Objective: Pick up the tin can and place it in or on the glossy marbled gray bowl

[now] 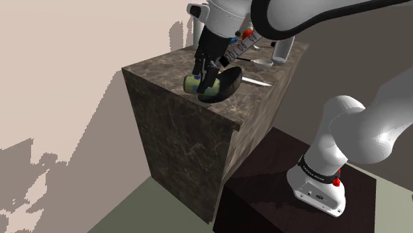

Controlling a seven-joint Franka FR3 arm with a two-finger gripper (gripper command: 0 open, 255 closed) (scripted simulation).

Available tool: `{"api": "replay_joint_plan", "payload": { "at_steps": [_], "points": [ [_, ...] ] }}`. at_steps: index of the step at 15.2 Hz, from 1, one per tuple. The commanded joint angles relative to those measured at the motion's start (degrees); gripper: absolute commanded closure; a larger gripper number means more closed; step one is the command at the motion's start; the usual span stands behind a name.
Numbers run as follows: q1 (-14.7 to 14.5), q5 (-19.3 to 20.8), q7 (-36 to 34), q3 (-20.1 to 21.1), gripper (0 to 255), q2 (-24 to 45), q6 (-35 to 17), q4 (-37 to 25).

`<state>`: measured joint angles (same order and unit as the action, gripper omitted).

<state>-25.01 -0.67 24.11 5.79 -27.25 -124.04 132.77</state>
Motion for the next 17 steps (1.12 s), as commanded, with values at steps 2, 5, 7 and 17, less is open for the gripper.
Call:
{"api": "replay_joint_plan", "payload": {
  "at_steps": [2,5,7,17],
  "points": [
    [-0.03,-0.08,-0.02,-0.02,0,-0.04,1.07,0.78],
    [-0.04,-0.08,-0.03,-0.03,0,-0.04,1.08,0.78],
    [-0.05,-0.08,-0.02,-0.02,255,-0.04,0.25,1.6],
    [4.08,4.6,-9.73,5.26,0,6.88,10.18,-10.11]
  ]
}}
